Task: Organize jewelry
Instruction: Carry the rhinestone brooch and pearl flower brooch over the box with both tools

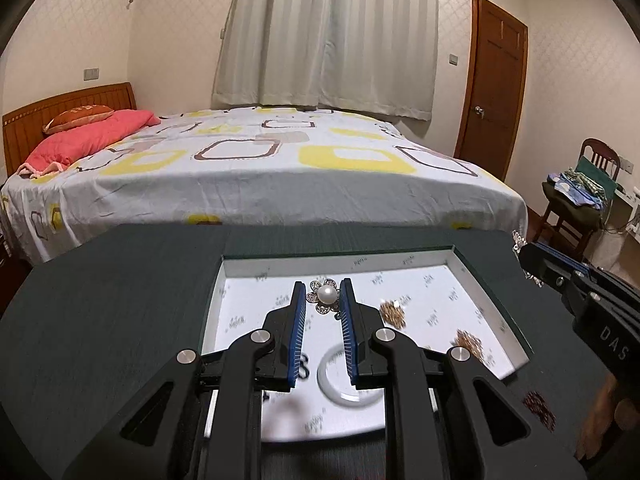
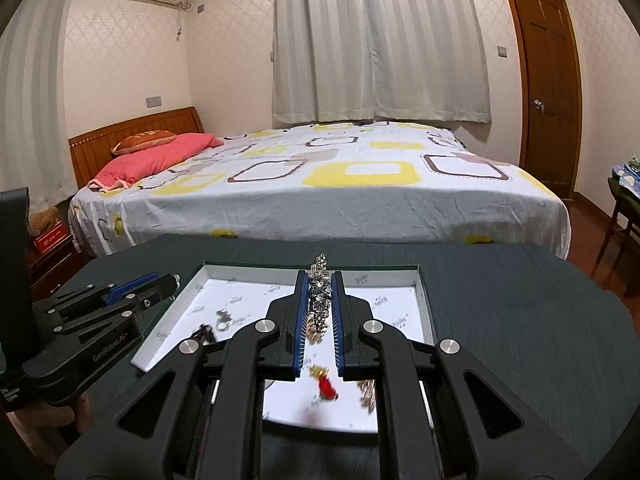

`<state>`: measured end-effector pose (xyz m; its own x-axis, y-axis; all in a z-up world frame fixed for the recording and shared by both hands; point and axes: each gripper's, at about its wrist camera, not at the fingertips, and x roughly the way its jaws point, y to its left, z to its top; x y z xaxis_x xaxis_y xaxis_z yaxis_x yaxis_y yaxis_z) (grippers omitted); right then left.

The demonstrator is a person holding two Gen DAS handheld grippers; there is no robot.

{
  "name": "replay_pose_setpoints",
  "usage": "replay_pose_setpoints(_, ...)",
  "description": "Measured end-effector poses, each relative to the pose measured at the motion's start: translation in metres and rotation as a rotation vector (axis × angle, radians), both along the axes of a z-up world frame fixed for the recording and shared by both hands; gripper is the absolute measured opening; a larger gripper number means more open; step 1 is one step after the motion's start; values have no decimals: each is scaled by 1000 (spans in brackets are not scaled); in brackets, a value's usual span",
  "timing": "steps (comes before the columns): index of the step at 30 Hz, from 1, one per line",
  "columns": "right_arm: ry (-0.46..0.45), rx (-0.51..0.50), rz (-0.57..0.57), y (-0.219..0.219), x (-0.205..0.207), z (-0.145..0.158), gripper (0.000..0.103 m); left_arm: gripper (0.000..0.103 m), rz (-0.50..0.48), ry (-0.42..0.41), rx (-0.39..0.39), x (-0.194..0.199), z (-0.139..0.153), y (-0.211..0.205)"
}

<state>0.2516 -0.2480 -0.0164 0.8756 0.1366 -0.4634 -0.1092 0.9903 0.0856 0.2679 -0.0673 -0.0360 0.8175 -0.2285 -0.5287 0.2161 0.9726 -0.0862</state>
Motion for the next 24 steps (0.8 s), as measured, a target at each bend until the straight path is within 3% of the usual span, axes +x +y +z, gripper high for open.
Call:
replay_pose_setpoints(6,39,-12,-27,-6,31,-22,12,18,1,17,18,30,-13,-9)
replay_pose_setpoints(14,156,-30,-53,-10,70,-59,12,18,-17,108,53,68,-42,-23)
replay_pose_setpoints(24,265,-50,-73,-8,92,-85,12,18,-19,194,107,95,-58,-35)
